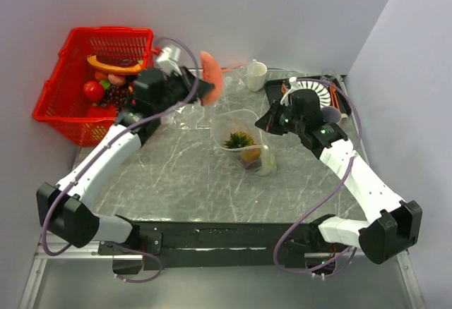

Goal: Place the food in the zip-top bag and seal the zipper
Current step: Place the fake fruit in the zipper food storage bag.

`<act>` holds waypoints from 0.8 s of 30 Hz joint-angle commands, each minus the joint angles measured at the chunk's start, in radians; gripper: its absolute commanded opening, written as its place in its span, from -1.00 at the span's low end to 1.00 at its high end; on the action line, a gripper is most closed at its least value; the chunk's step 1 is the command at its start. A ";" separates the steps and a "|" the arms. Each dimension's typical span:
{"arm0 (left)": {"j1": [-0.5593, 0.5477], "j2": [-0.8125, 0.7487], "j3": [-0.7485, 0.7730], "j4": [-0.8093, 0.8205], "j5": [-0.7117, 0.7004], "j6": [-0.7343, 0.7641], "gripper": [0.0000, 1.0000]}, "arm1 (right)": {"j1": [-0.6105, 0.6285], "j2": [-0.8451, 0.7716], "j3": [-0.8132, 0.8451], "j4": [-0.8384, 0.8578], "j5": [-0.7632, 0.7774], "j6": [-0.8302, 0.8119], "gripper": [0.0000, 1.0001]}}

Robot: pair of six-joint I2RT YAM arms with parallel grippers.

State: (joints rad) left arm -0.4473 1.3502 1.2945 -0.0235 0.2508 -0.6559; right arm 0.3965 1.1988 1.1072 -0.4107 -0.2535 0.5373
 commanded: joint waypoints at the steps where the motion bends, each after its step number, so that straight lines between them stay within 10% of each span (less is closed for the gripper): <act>1: -0.099 -0.043 -0.066 0.190 0.022 0.107 -0.94 | -0.005 0.015 0.092 -0.017 -0.052 0.013 -1.00; 14: -0.252 -0.040 -0.374 0.533 0.074 0.274 -0.94 | -0.007 -0.022 0.095 -0.049 -0.006 0.055 -1.00; 24: -0.378 -0.002 -0.294 0.266 0.021 0.593 -0.63 | -0.019 -0.036 0.082 -0.083 0.048 0.059 -1.00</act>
State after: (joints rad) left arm -0.7883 1.3441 0.9119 0.3450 0.2886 -0.2546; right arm 0.3908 1.2022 1.1645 -0.4961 -0.2363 0.5873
